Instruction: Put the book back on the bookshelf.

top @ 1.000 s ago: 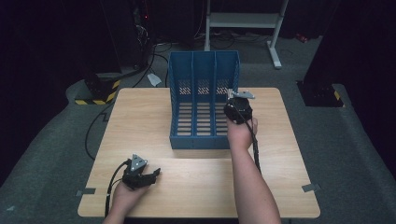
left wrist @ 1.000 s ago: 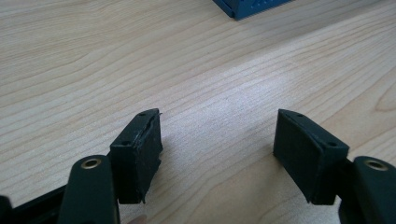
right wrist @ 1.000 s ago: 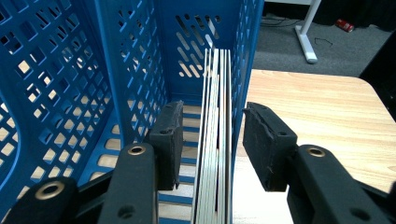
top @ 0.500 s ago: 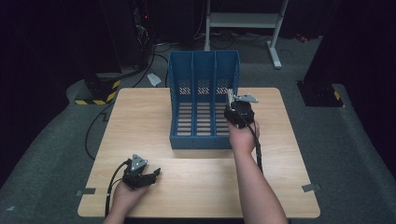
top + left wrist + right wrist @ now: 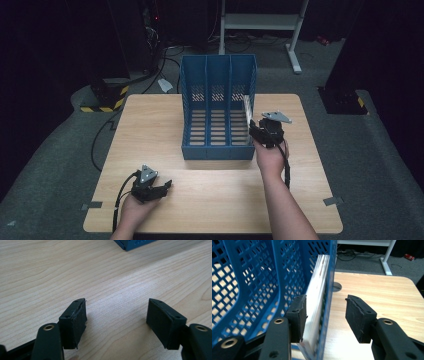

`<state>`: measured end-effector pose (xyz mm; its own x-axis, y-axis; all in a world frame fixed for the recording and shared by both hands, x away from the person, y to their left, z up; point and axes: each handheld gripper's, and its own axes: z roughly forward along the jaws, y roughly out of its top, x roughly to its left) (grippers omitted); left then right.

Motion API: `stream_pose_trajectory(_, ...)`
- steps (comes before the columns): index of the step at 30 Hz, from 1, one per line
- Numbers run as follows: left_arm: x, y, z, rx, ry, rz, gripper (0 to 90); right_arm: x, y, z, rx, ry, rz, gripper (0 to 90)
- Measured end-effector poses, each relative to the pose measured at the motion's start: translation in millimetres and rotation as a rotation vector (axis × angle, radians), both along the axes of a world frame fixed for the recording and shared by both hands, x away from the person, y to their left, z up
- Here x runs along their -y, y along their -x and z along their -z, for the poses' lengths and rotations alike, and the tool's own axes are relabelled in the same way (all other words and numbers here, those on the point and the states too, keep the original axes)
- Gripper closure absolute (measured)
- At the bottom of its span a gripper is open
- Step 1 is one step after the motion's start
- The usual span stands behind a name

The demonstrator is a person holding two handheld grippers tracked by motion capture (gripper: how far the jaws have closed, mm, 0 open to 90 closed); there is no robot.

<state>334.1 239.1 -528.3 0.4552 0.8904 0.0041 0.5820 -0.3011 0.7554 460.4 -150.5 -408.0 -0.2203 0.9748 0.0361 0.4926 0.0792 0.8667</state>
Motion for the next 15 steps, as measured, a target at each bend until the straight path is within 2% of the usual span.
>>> stream_pose_trajectory(8,0.0,0.0,0.1,0.001,0.0,0.0,32.3,22.4,17.5,14.1,0.006,0.005,-0.009,49.0)
stream_pose_trajectory(10,0.1,0.0,0.1,0.001,0.0,0.0,32.2,31.7,26.4,25.1,-0.002,0.013,-0.011,47.6)
stream_pose_trajectory(15,0.1,0.0,0.1,0.001,0.0,0.0,32.2,41.7,36.6,39.4,-0.007,0.042,-0.019,46.1)
